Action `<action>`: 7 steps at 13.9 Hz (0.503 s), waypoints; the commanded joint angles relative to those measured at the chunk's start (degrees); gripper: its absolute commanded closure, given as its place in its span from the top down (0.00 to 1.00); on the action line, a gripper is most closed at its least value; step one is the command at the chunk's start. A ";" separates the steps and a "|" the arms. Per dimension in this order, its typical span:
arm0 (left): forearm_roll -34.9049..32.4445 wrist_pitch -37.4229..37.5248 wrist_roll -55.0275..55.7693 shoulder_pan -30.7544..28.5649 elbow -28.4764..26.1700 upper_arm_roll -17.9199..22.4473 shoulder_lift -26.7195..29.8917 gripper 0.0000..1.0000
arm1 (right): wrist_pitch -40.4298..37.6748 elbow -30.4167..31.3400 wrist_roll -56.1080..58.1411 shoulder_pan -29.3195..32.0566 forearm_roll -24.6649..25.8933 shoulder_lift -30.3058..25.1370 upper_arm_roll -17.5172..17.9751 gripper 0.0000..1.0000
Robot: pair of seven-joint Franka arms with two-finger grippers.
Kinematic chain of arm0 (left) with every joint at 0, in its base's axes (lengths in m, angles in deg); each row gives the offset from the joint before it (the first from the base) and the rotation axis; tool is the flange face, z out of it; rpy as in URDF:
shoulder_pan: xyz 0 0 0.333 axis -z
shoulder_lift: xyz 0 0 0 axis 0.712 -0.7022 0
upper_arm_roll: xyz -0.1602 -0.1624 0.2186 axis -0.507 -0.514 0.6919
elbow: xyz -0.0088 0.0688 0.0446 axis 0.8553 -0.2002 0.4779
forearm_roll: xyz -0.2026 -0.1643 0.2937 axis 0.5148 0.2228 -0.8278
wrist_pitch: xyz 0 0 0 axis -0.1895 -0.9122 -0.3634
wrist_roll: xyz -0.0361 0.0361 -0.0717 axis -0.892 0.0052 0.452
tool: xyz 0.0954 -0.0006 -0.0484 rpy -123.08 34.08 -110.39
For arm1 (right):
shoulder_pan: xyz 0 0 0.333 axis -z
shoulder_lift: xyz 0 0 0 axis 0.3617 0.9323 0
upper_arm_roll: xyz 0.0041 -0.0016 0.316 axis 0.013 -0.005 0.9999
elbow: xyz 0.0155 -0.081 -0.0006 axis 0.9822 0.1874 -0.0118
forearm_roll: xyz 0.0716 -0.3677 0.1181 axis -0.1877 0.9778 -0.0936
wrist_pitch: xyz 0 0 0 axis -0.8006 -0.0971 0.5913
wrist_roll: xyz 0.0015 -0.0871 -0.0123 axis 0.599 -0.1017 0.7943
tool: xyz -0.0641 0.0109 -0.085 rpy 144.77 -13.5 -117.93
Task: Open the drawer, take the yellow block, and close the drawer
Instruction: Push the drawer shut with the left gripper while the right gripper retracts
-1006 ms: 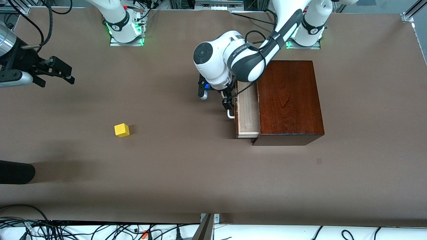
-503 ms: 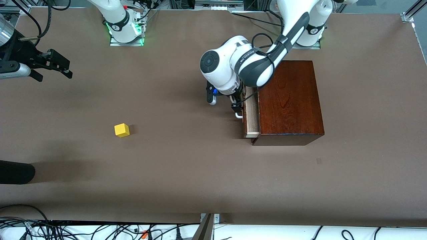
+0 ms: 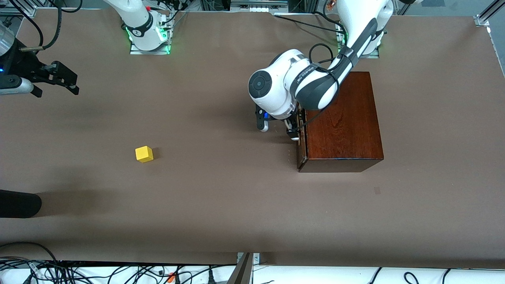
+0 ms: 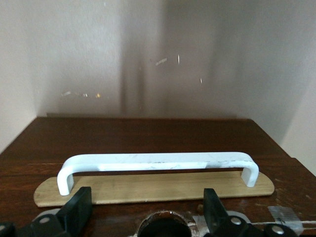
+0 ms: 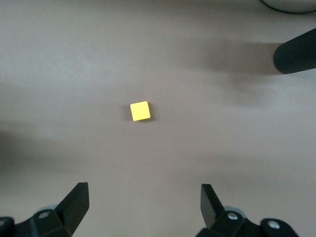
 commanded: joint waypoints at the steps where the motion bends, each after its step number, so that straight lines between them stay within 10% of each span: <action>1: -2.26 2.50 -0.86 -1.23 -2.52 0.33 2.61 1.00 | -0.02 -0.77 0.77 0.42 3.25 0.49 1.32 1.00; 7: -1.65 -1.18 6.31 -0.44 -0.76 -0.55 2.43 1.00 | -0.55 -1.39 0.76 0.86 -1.65 0.76 0.79 1.00</action>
